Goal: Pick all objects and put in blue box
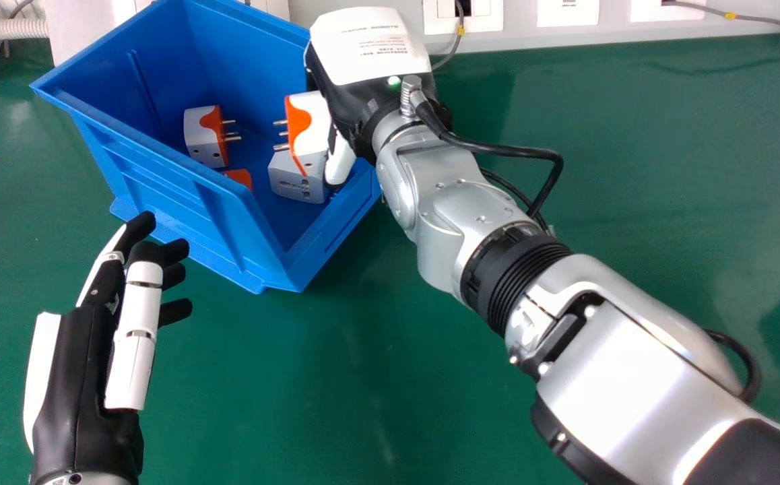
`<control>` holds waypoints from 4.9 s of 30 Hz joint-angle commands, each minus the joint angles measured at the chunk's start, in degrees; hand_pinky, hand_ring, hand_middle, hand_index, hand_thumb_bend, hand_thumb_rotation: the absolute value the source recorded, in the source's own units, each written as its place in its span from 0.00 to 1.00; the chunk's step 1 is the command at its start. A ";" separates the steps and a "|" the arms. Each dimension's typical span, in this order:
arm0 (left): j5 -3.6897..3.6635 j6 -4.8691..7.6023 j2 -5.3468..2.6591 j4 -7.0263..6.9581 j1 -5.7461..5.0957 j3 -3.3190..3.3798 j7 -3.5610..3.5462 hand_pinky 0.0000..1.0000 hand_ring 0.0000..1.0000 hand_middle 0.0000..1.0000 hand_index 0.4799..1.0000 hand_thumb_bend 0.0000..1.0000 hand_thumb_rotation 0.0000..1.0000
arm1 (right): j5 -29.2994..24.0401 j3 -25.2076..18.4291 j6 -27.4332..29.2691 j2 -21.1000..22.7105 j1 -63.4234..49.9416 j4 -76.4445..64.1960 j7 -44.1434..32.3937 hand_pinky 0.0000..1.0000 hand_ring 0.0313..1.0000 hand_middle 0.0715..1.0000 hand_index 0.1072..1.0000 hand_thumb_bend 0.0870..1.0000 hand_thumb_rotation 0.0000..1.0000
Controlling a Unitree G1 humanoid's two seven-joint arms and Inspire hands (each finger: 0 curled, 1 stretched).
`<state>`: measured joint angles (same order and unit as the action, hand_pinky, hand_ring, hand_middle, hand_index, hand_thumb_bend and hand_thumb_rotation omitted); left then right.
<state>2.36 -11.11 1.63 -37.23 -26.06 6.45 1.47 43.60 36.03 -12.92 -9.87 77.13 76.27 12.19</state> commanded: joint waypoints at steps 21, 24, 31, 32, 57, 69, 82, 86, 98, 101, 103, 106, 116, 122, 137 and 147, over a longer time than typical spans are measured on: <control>0.82 1.30 -0.15 -1.57 -0.08 -0.60 0.49 0.76 0.83 0.83 0.79 0.31 0.93 | -1.41 -0.88 1.45 -0.36 3.28 -1.04 0.42 0.25 0.36 0.48 0.49 0.50 0.12; 0.96 1.42 -0.20 -1.44 -0.03 -0.70 0.55 0.76 0.83 0.83 0.79 0.31 0.93 | -2.32 -2.00 2.25 -0.14 2.87 -1.38 1.10 0.27 0.36 0.49 0.49 0.58 0.31; 0.95 1.62 -0.27 -0.93 0.29 -0.57 0.60 0.76 0.83 0.83 0.79 0.31 0.93 | 2.14 3.12 2.36 0.49 2.40 -0.88 2.59 0.37 0.50 0.64 0.71 0.69 0.63; 0.98 1.51 -0.31 -0.98 0.34 -0.60 0.63 0.76 0.83 0.83 0.79 0.31 0.93 | 2.32 3.38 2.50 0.56 2.43 -0.83 2.46 0.41 0.55 0.68 0.75 0.70 0.69; 1.67 1.26 0.36 0.93 2.55 -0.13 0.29 0.76 0.84 0.83 0.79 0.31 0.93 | 1.26 1.80 2.01 0.92 2.10 -1.05 2.90 0.55 0.74 0.90 0.94 0.76 0.90; 1.75 2.67 1.29 4.52 4.91 0.65 0.41 0.76 0.84 0.83 0.79 0.31 0.93 | 1.35 1.30 5.37 3.07 1.44 -1.04 5.04 0.55 0.74 0.90 0.92 0.74 0.78; 0.84 3.81 2.25 9.16 8.46 2.49 0.13 0.76 0.84 0.83 0.80 0.30 0.93 | -0.85 -2.83 7.35 7.17 -1.59 -7.68 12.97 0.55 0.73 0.88 0.89 0.64 0.69; 0.65 4.17 2.57 10.73 9.63 2.99 -0.06 0.76 0.85 0.83 0.80 0.30 0.93 | -3.05 -6.20 7.19 9.54 -6.51 -15.64 14.40 0.55 0.73 0.88 0.88 0.63 0.68; -0.68 5.91 3.67 14.68 11.72 4.85 -0.68 0.76 0.85 0.83 0.80 0.28 0.93 | -8.62 -18.61 -4.23 17.73 -40.89 -73.34 -1.18 0.64 0.81 0.91 0.88 0.58 0.60; -0.97 6.63 4.06 15.74 11.99 5.38 -0.93 0.77 0.85 0.83 0.80 0.28 0.93 | -10.92 -21.54 -4.77 18.85 -49.69 -84.12 -4.72 0.72 0.86 0.94 0.91 0.55 0.63; -0.96 7.01 4.21 15.87 11.82 5.50 -1.11 0.77 0.85 0.83 0.80 0.28 0.93 | -13.85 -24.05 -3.48 19.18 -55.52 -89.07 -6.04 0.77 0.89 0.95 0.93 0.53 0.66; -1.14 7.36 4.69 16.34 11.84 5.95 -1.41 0.77 0.85 0.83 0.80 0.28 0.93 | -18.72 -27.09 1.21 19.33 -64.97 -94.31 -5.98 0.84 0.93 0.97 0.95 0.49 0.71; -2.18 9.90 5.72 19.77 12.69 7.56 -2.47 0.77 0.85 0.83 0.80 0.27 0.93 | -27.17 -32.04 13.93 19.55 -83.93 -97.81 -6.60 0.96 0.98 0.99 0.99 0.38 0.89; -2.26 10.95 6.24 21.14 13.20 8.09 -2.60 0.77 0.85 0.83 0.80 0.27 0.93 | -38.36 -37.12 14.66 20.93 -91.41 -99.44 -14.25 0.99 1.00 1.00 1.00 0.32 0.97; -3.98 14.42 8.68 25.74 13.86 10.79 -4.36 0.77 0.84 0.83 0.78 0.27 0.91 | -48.99 -41.31 13.64 20.51 -97.46 -101.39 -21.34 1.00 1.00 1.00 1.00 0.24 1.00; -4.93 17.62 10.08 29.06 13.97 11.92 -5.50 0.77 0.83 0.82 0.76 0.26 0.89 | -46.80 -41.44 16.99 19.88 -95.18 -95.79 -20.91 1.00 1.00 1.00 1.00 0.24 1.00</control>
<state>-2.27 4.65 10.73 -7.59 -12.11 17.78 -3.74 -3.57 -4.80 2.05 9.84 -18.75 -19.13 -9.08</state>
